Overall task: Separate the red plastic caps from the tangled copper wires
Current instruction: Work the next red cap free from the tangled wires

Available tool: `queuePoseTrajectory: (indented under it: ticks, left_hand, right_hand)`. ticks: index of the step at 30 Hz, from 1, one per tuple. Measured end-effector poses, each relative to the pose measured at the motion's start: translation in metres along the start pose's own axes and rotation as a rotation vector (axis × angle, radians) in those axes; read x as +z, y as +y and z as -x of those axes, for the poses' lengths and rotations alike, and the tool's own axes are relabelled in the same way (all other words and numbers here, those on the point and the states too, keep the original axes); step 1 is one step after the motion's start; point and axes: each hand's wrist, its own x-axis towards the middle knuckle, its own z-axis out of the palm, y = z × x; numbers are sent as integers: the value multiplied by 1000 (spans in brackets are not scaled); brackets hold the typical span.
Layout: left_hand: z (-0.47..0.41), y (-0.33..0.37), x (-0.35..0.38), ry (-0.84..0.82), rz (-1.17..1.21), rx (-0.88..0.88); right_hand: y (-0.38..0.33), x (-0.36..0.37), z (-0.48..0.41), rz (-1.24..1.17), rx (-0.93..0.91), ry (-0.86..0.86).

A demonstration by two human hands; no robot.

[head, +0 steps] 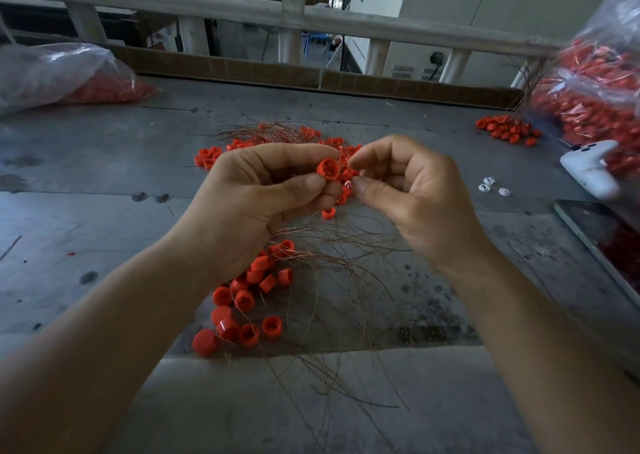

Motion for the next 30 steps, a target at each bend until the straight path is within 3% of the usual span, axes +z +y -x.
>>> queuePoseTrajectory:
  ticks: [7,12,15,17,20,22,26,30]
  left_hand:
    - [0,0,-1,-99,98,0]
    - [0,-3,0,-115,139,-32]
    - [-1,-3,-1,-86,180,-44]
    - [-1,-2,-1,-74,201,-41]
    - [-1,-1,0,-26,223,-34]
    - [-2,0,0,18,231,-33]
    - [-1,1,3,57,239,-37]
    - [-1,2,4,59,252,-43]
  right_hand:
    - [-1,2,0,-276,99,-72]
    - [3,7,0,-247,112,-129]
    - [4,-2,-4,-214,107,-49]
    - [12,-12,-9,-95,116,104]
    - [30,-26,-15,304,137,300]
    - [41,-30,-18,478,191,278]
    - [63,-26,-21,681,320,77]
    - [75,-20,-25,736,316,3]
